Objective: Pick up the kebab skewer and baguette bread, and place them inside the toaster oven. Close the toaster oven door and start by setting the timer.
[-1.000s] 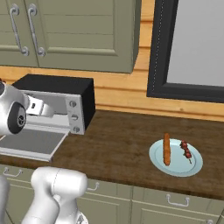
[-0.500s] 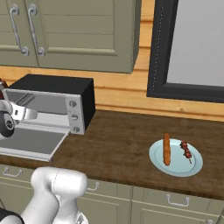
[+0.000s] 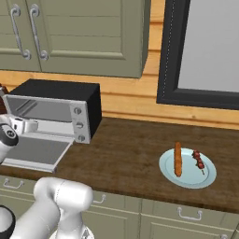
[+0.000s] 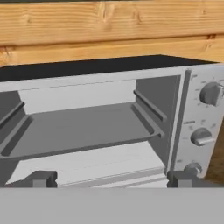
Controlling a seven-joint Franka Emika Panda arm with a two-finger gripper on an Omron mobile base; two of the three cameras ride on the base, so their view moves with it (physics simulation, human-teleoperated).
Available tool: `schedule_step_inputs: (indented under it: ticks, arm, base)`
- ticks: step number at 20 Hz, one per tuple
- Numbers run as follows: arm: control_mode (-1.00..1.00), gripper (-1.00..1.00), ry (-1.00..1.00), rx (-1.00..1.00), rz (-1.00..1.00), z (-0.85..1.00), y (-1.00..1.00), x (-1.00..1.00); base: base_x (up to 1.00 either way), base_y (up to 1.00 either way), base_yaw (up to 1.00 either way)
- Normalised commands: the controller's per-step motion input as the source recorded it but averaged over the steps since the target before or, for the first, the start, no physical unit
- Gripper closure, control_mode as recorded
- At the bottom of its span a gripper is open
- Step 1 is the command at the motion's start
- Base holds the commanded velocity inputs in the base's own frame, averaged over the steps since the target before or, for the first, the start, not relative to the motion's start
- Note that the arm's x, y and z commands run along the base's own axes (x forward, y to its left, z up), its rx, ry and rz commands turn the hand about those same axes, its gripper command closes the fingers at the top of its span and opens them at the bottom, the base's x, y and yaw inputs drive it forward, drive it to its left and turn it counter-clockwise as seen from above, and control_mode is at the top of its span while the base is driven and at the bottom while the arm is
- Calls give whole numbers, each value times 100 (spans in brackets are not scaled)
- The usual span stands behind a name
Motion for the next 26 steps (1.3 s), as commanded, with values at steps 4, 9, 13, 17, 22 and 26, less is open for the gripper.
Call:
schedule_step_inputs:
  ticks: [4,9,13,17,22,26]
  arm:
    - [-100,-100,-13,-1,-6,-7,5,49]
    - [-100,-100,0,0,-2,-6,0,49]
    - [-100,-100,0,0,0,-29,10,56]
    - [-100,-100,0,-1,0,-41,29,45]
    - [-100,-100,-1,-1,0,-25,19,45]
    - [-100,-100,-1,0,0,-10,11,39]
  base:
    - [0,0,0]
    - [0,0,0]
    - [0,0,0]
    - [0,0,0]
    - [0,0,0]
    - [0,0,0]
